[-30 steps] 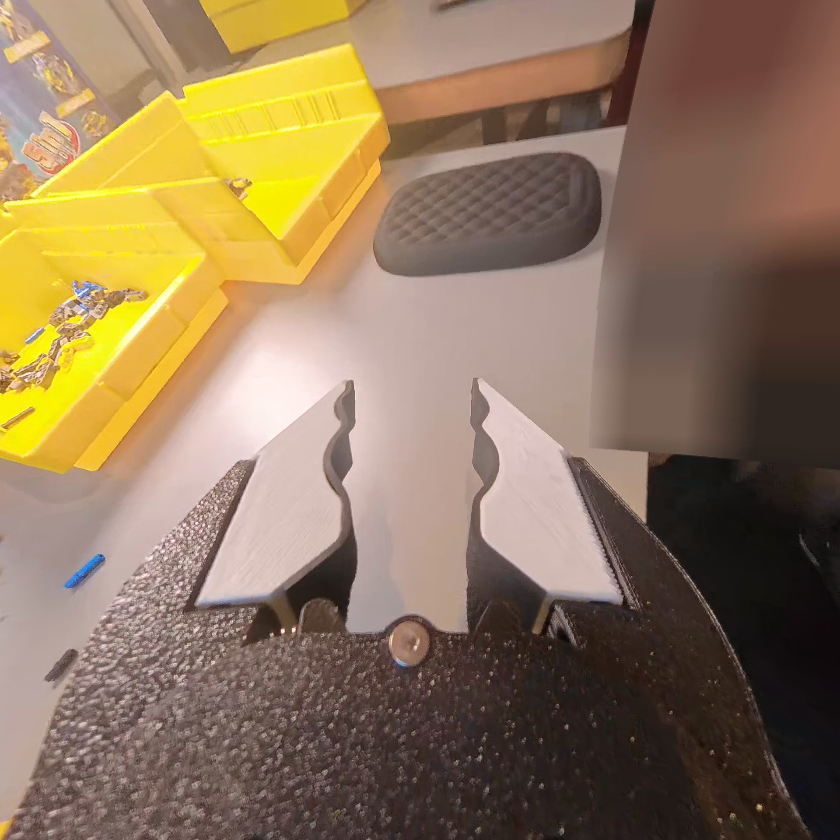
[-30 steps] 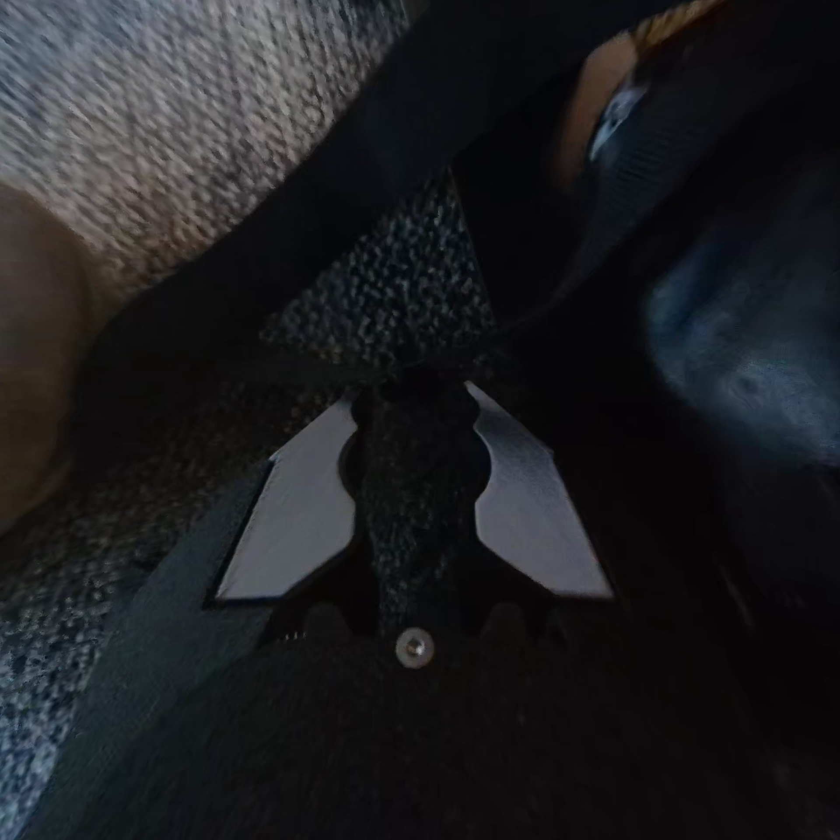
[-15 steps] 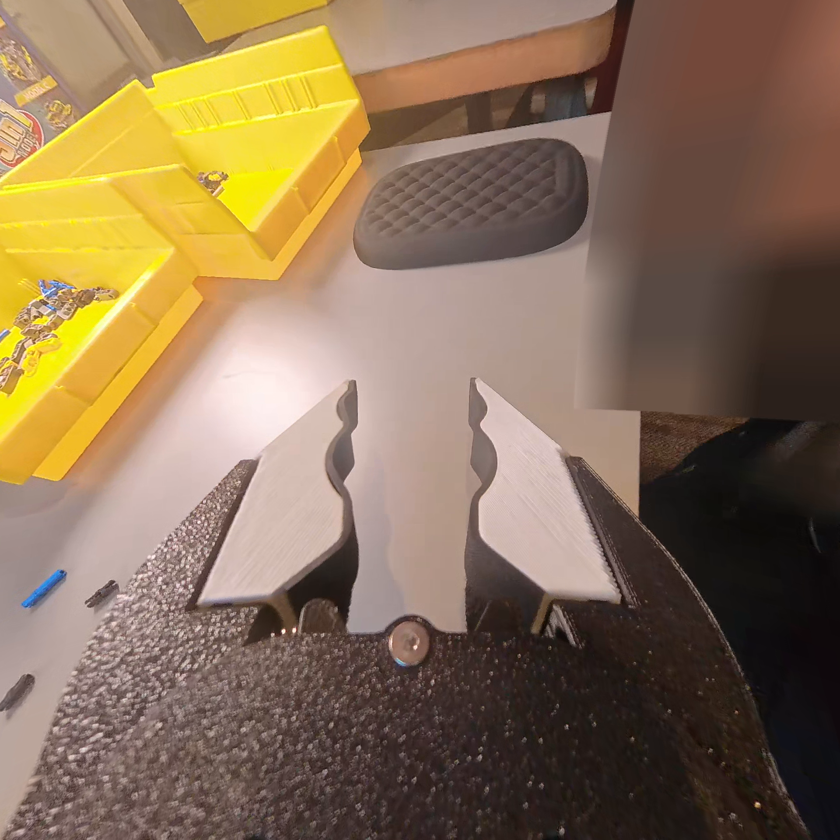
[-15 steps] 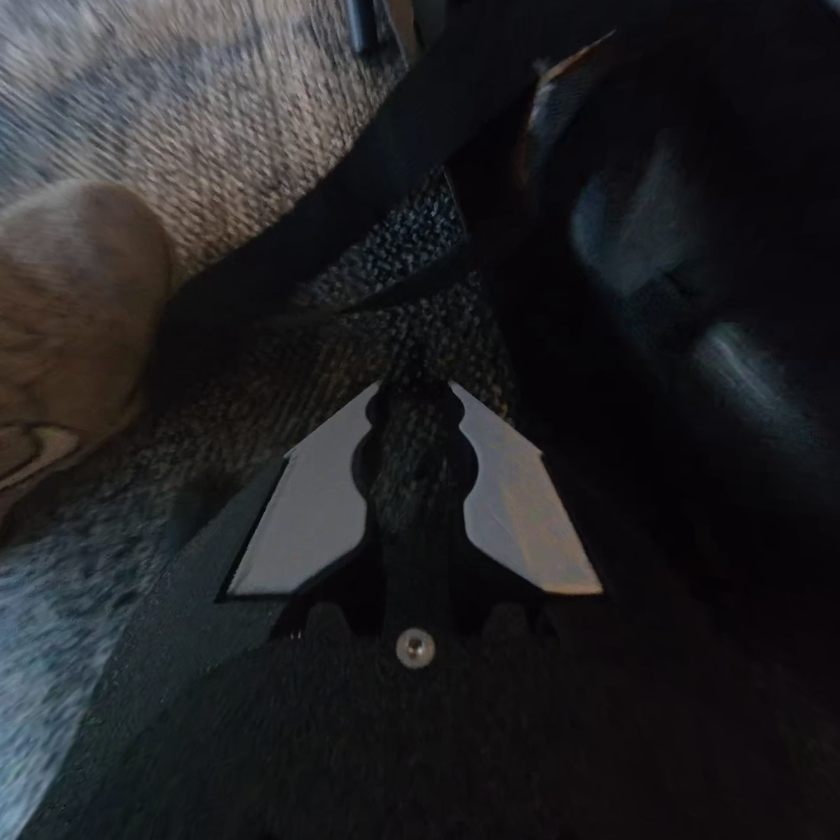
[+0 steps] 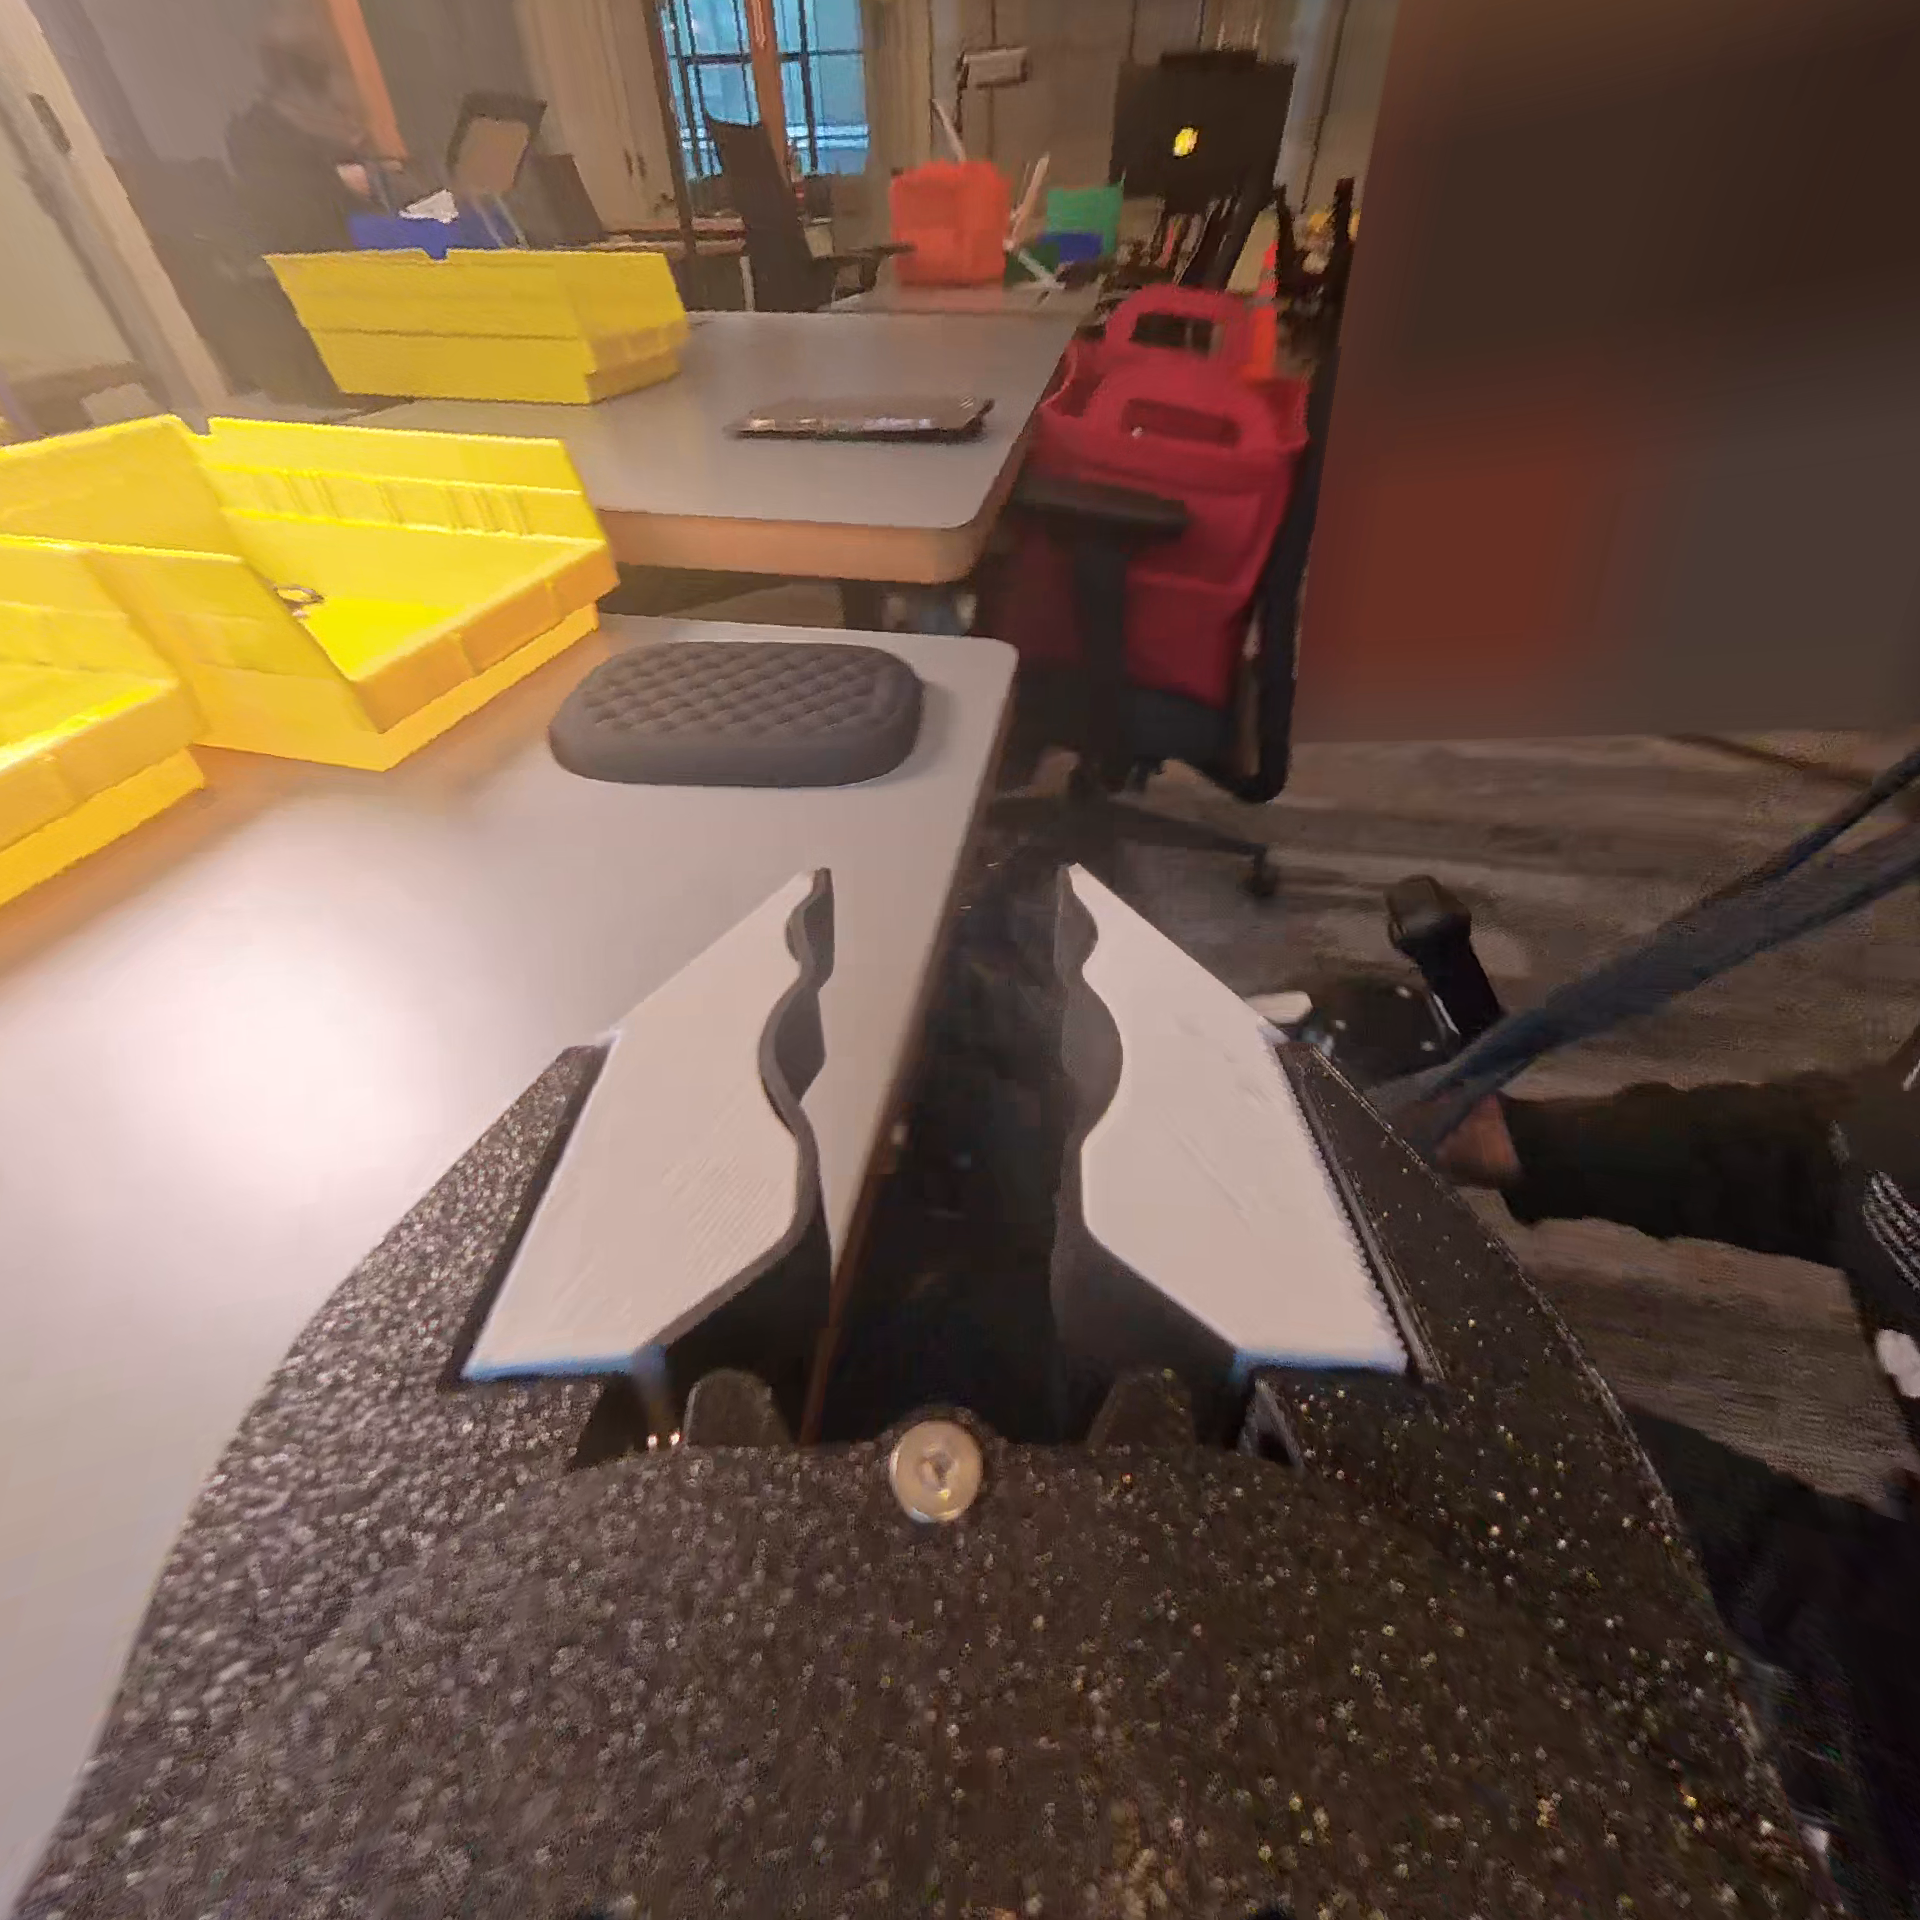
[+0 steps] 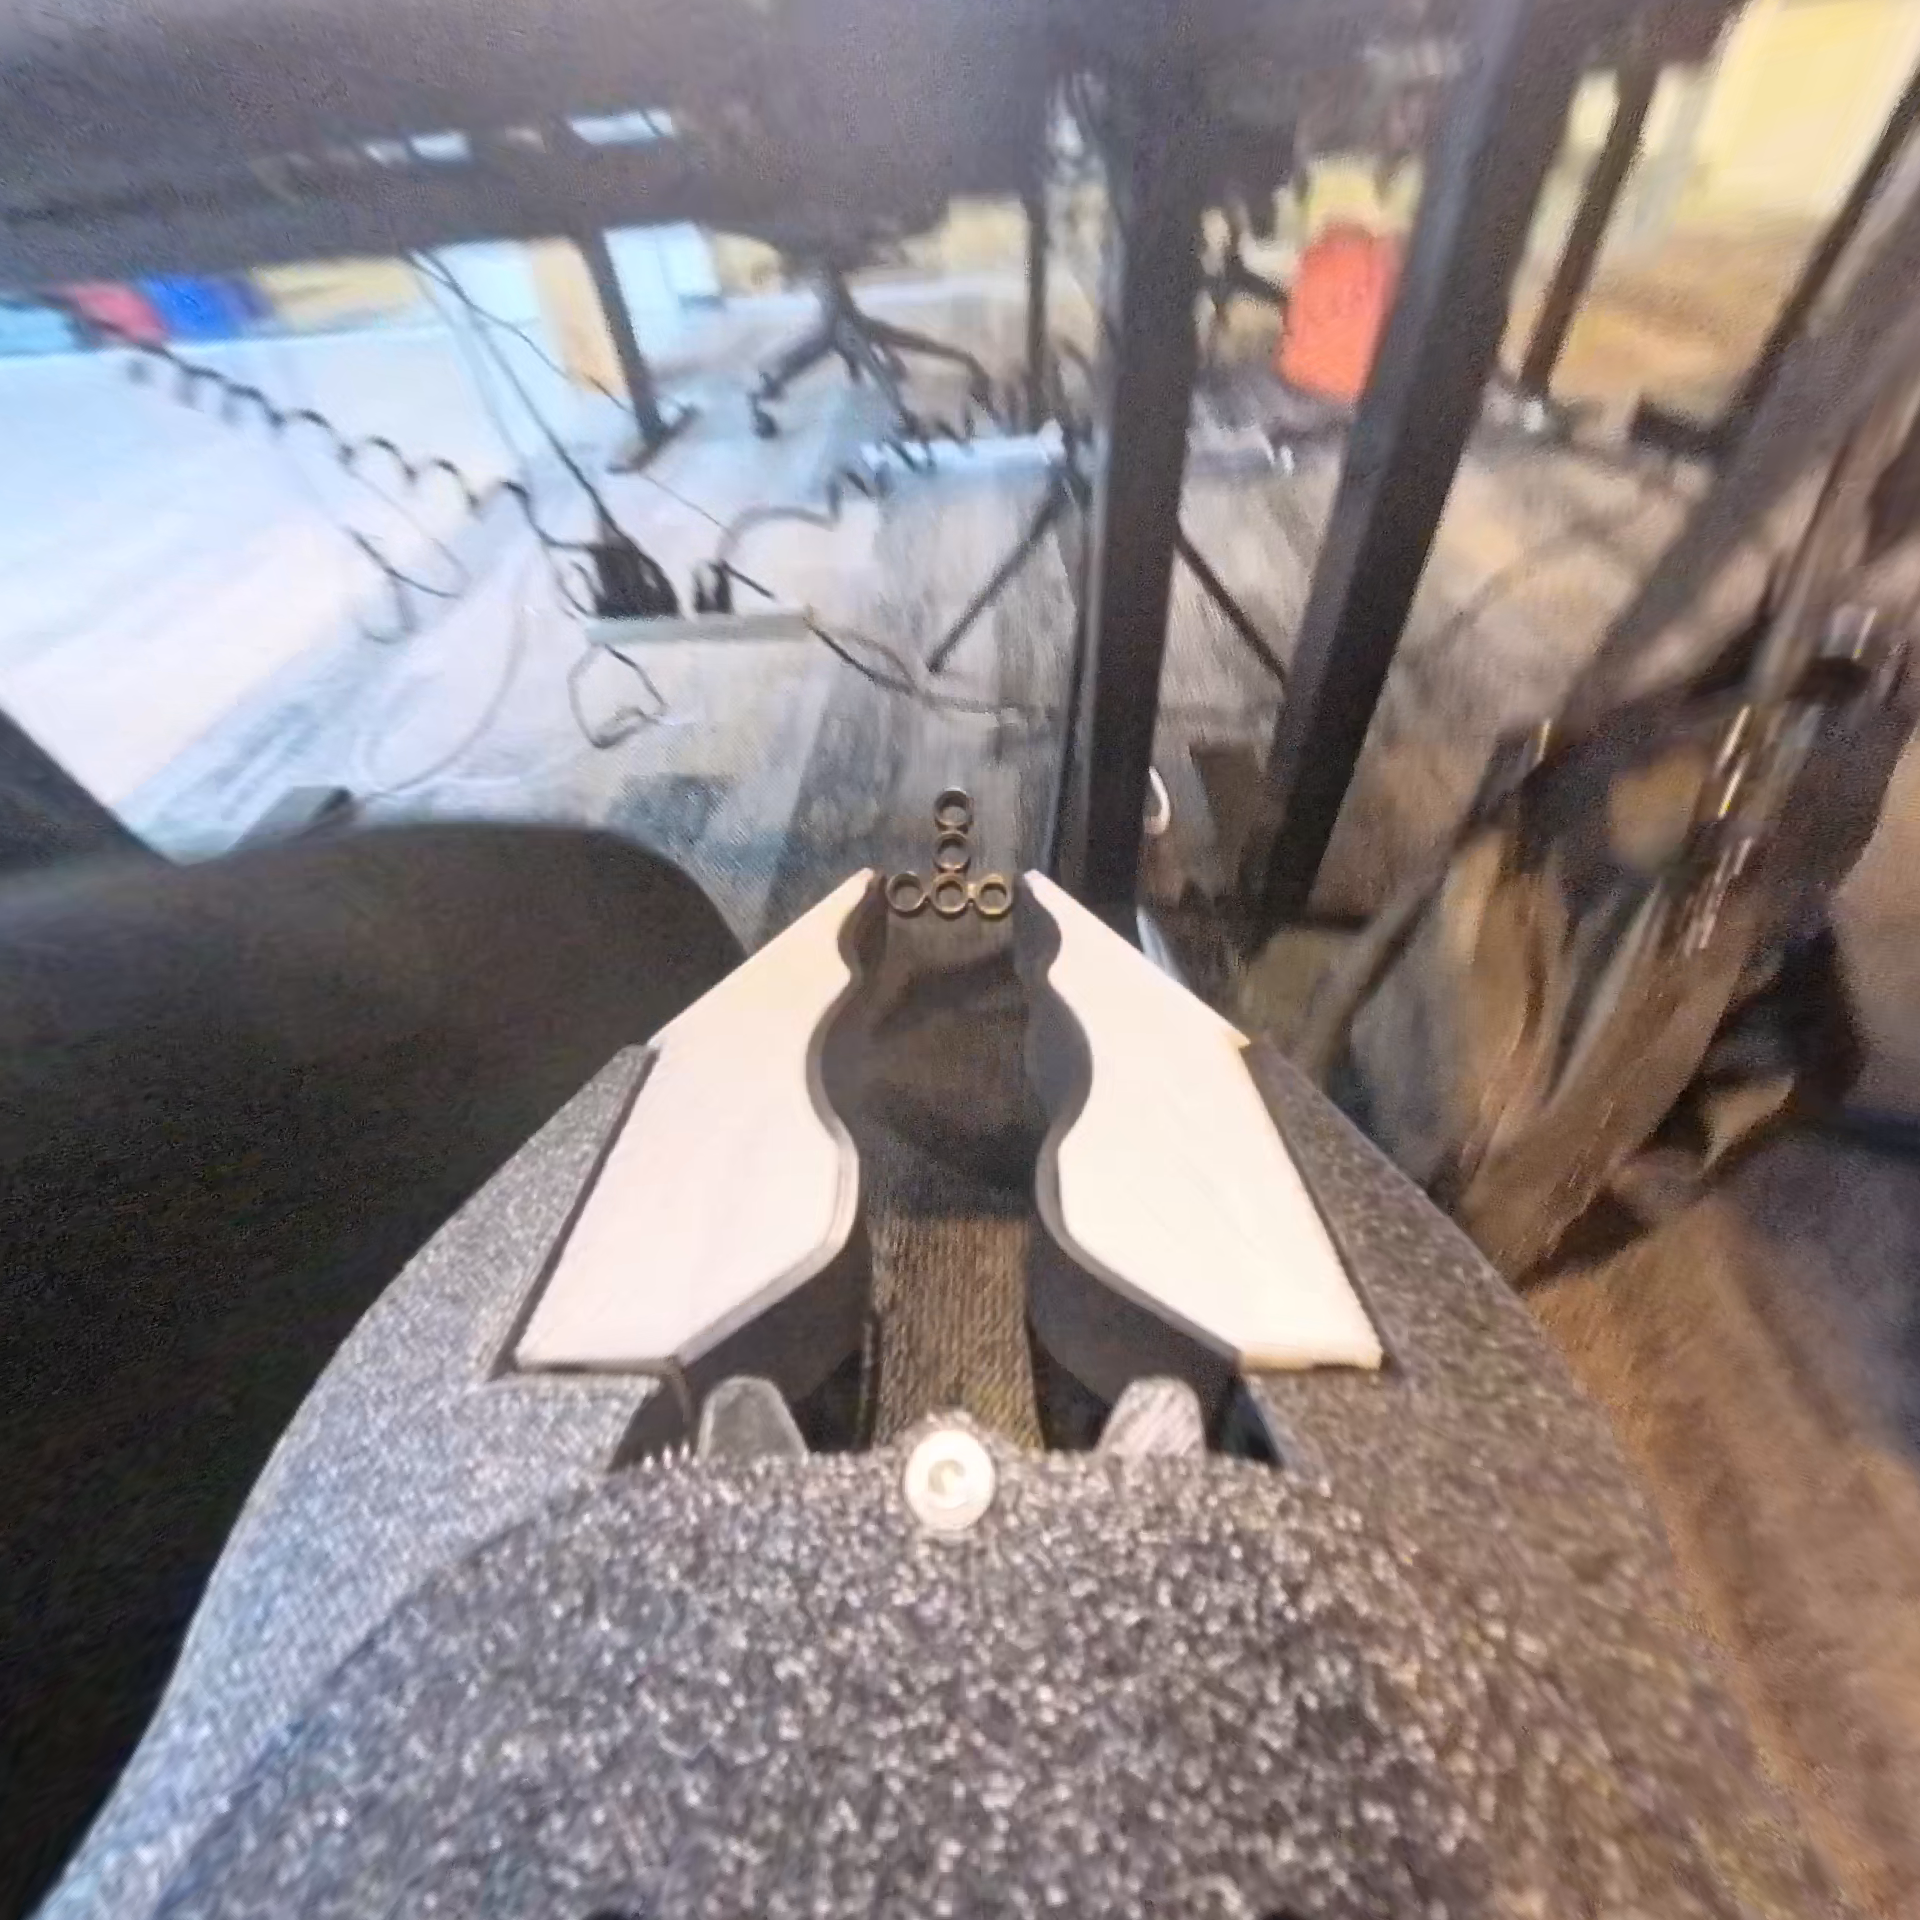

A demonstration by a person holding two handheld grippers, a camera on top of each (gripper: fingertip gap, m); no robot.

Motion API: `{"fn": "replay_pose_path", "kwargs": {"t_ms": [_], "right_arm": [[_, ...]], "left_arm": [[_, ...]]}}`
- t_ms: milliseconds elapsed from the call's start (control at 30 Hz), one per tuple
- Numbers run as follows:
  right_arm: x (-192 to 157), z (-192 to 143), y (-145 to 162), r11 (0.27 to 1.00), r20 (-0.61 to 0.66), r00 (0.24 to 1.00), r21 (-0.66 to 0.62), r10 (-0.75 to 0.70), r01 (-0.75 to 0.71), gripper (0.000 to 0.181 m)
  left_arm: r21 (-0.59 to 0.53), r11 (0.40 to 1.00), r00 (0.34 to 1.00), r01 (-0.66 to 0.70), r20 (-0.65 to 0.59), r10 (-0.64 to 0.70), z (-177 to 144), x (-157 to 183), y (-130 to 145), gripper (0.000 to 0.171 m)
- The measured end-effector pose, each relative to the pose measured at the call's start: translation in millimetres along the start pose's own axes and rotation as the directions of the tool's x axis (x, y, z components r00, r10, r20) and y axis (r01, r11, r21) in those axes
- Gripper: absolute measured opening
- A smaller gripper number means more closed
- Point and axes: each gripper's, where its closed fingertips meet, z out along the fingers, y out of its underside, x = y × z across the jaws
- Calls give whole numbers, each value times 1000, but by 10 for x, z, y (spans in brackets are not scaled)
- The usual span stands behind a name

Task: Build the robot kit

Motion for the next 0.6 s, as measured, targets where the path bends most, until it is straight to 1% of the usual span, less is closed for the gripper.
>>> {"fn": "replay_pose_path", "kwargs": {"t_ms": [67,100,133,200,267,333,400,500,600], "right_arm": [[-320,-230,-721,996,93,993,68,-68,62,24],[-500,-279,-1031,994,137,987,87,-81,70,24],[-685,-275,-1273,994,178,979,75,-95,83,24],[-1068,-189,-1730,988,248,958,89,-145,127,24],[-1384,38,-2052,977,282,936,63,-212,203,24],[-1669,376,-2275,956,323,903,21,-283,292,24],[-1940,789,-2403,945,391,874,-33,-288,326,24],[-2234,1449,-2406,918,455,855,-168,-250,358,24],[-2368,2062,-2388,868,433,846,-231,-312,439,24]], "left_arm": [[11,997,996,72,-57,-71,-129,222,-6,42],[26,995,993,92,-74,-90,-208,309,-28,43],[44,993,990,109,-94,-104,-299,392,-58,39],[75,988,985,132,-123,-122,-512,525,-109,39],[99,986,986,131,-120,-119,-760,587,-117,39],[100,988,990,120,-79,-113,-1022,567,-54,41],[82,991,994,110,-14,-109,-1287,494,76,39],[64,992,986,108,118,-115,-1704,336,294,40],[77,987,955,143,251,-158,-2101,149,498,40]]}}
